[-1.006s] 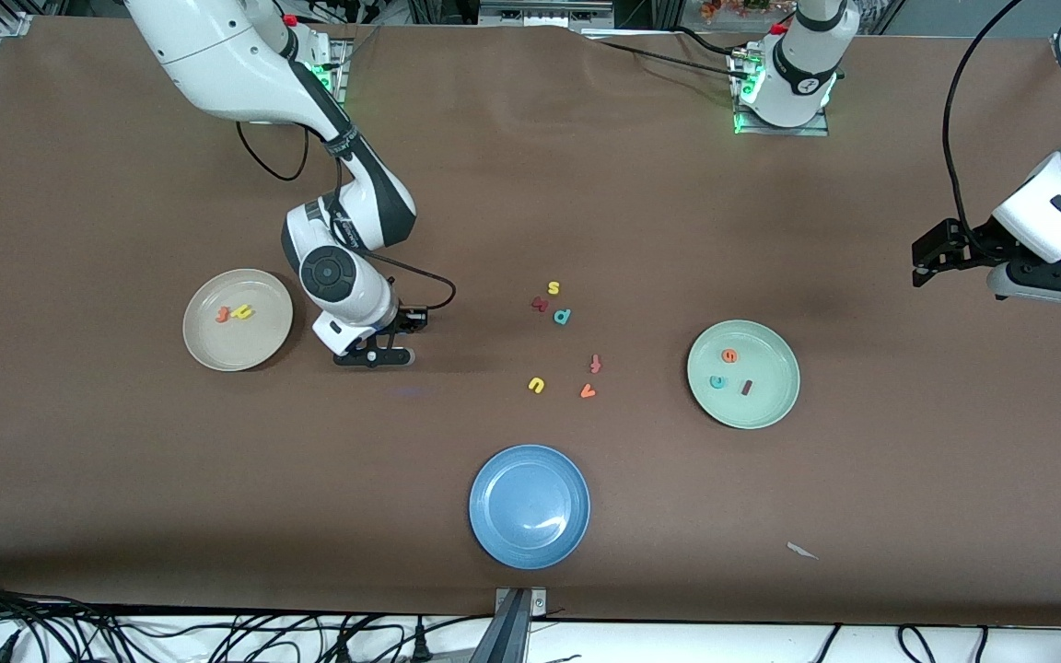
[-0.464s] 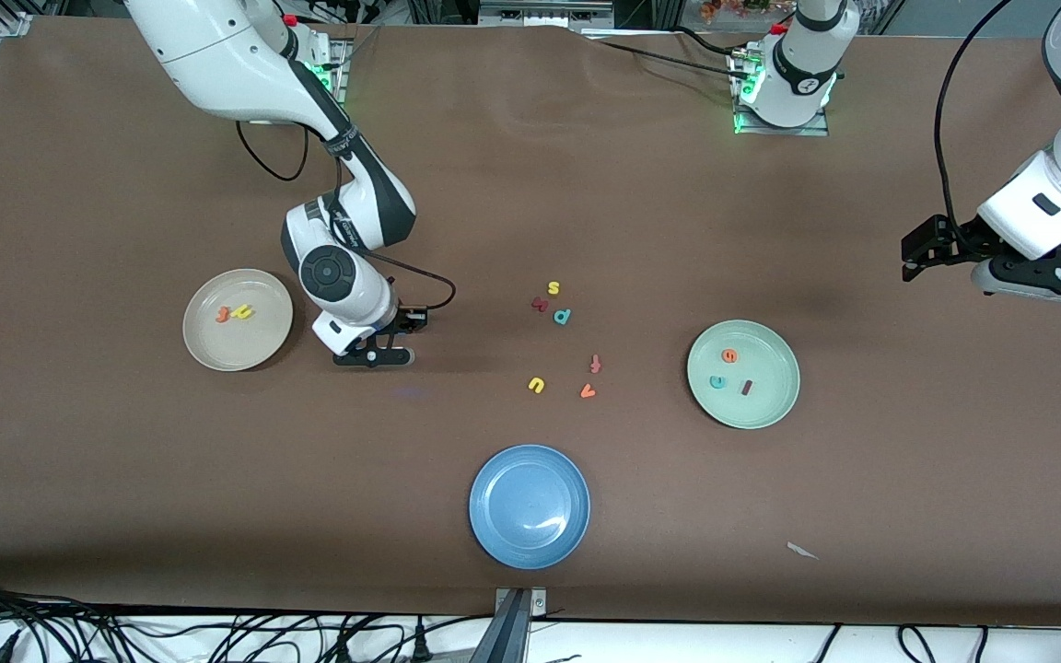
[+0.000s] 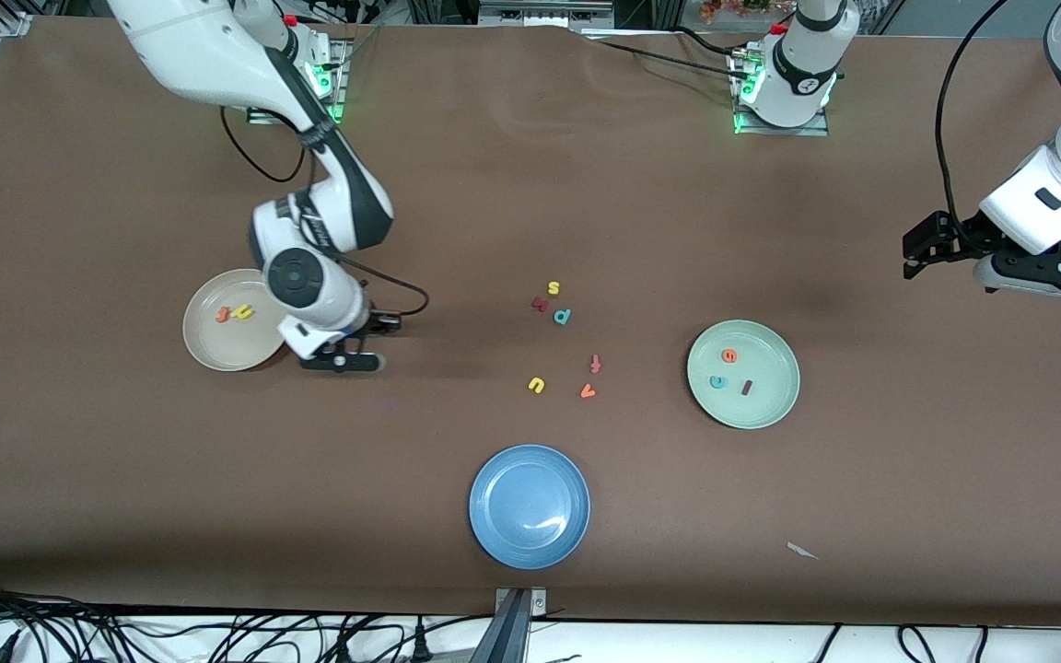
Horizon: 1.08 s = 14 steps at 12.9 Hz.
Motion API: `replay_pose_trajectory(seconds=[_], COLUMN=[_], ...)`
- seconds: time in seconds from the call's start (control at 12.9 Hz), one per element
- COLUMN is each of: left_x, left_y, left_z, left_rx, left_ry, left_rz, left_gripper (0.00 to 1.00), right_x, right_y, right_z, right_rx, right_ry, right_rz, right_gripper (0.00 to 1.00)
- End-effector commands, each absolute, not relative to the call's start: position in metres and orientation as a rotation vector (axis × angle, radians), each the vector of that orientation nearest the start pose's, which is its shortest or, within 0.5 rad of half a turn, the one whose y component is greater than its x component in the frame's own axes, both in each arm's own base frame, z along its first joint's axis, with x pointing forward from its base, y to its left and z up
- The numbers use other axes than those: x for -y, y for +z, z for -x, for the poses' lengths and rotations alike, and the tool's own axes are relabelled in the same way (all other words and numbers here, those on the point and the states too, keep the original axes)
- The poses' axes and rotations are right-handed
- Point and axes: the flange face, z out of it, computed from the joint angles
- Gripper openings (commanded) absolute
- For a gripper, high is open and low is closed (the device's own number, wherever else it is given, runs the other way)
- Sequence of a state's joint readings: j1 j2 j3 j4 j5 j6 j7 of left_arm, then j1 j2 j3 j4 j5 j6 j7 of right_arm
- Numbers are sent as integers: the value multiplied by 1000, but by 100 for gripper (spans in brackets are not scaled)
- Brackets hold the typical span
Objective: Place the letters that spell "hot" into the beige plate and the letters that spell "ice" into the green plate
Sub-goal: 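Grasp blue o with the right gripper and carry it to white plate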
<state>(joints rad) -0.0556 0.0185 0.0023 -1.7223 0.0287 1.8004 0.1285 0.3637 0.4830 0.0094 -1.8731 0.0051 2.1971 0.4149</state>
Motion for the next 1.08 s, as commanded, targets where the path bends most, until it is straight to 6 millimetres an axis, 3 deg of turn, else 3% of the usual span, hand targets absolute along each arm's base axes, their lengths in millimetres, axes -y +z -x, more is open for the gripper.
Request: replay_pose_trajectory(seconds=[0.0, 0.15, 0.39, 0.54, 0.77, 0.85, 0.93, 1.01], left_x=[29, 29, 28, 30, 33, 33, 33, 33], left_y=[565, 564, 564, 563, 563, 566, 567, 566], left_z=[-567, -567, -568, -568, -567, -566, -566, -566], left_rx=[-329, -332, -329, -336, -336, -338, -337, -335], left_ry=[-104, -99, -101, -99, -87, -91, -87, -87], left_rz=[3074, 3074, 3074, 3074, 3064, 3065, 3065, 3064], left_gripper=[100, 100, 100, 100, 100, 100, 100, 100], right_x=[-178, -129, -61, -49, -47, -47, -48, -49], right_y=[275, 267, 234, 215, 207, 207, 210, 218], right_z=[-574, -566, -550, -539, -536, -537, -539, -543], right_rx=[-75, -108, 1, 66, 63, 63, 61, 57], right_ry=[354, 453, 492, 461, 485, 488, 478, 458], right_rz=[3205, 3218, 3215, 3213, 3212, 3212, 3211, 3212], right_gripper=[16, 16, 16, 16, 19, 38, 78, 92])
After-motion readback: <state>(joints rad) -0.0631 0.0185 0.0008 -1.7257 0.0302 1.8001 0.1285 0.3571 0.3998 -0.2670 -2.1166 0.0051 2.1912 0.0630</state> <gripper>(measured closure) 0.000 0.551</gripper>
